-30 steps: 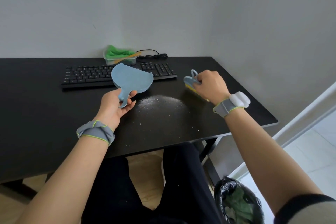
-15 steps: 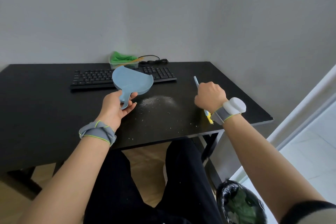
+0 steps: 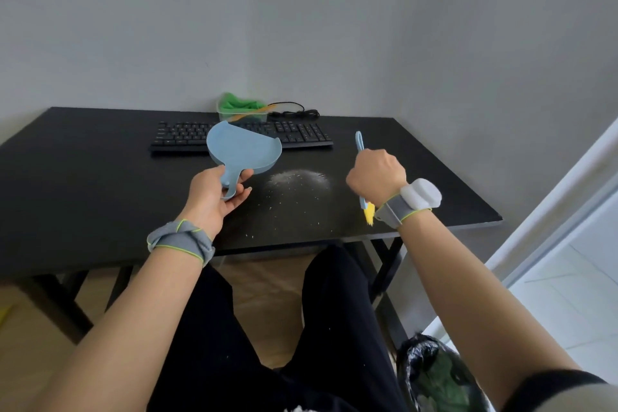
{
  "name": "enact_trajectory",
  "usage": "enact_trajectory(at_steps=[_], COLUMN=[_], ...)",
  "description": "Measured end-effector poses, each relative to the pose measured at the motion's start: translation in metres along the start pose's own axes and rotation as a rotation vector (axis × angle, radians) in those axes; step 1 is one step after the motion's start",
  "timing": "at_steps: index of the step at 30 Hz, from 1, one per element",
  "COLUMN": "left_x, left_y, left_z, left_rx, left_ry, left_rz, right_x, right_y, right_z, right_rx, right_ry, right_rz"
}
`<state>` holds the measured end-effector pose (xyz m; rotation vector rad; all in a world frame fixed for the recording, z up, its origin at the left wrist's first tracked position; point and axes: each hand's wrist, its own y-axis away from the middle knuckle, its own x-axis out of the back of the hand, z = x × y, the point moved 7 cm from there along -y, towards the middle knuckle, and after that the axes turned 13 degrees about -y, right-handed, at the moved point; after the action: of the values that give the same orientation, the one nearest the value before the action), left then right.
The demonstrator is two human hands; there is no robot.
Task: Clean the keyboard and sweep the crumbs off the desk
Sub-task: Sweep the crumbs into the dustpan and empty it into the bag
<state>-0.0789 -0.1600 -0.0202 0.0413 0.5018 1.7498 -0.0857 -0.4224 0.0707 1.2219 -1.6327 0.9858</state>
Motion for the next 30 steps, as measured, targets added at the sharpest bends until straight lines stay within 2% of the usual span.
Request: enact_trajectory(at_steps=[2,6,8,11,14,15,17,20,25,27,30], left_x=[0.001,0.006,0.008,0.012,0.012,0.011,0.009,0.009,0.014,0.015,0.015], left_y=[0.004,0.006,0.006,0.006,0.005,0.005,0.006,0.005,0.005,0.005,0.007], left_z=[0.0,0.0,0.0,0.002,0.002,0.001,0.0,-0.003,0.0,0.003,0.006], left_rx=[-0.008,0.002,0.009,0.001,0.004,0.008,0.016,0.023,0.014,0.009,0.0], left_ry=[0.004,0.003,0.002,0.007,0.02,0.021,0.016,0.013,0.027,0.026,0.033], left_rz=[0.007,0.031,0.035,0.036,0.04,0.043,0.044,0.044,0.047,0.053,0.065], right_x=[-0.017,-0.038,-0.032,-0.011,-0.011,-0.017,-0.034,-0.043,-0.011,-0.004,-0.016], right_y=[0.007,0.015,0.01,0.004,0.011,0.016,0.019,0.013,0.009,0.01,0.013], right_z=[-0.003,-0.032,-0.039,-0.029,-0.018,-0.018,-0.024,-0.039,-0.04,-0.038,-0.043], right_rx=[-0.01,0.059,0.073,0.066,0.032,0.017,0.01,0.03,0.164,0.202,0.183], right_ry=[0.001,-0.384,-0.505,-0.404,-0.134,-0.115,-0.214,-0.46,-0.429,-0.455,-0.674], right_rz=[-0.065,-0.134,-0.088,0.064,0.002,-0.033,-0.069,-0.039,0.103,0.053,-0.194])
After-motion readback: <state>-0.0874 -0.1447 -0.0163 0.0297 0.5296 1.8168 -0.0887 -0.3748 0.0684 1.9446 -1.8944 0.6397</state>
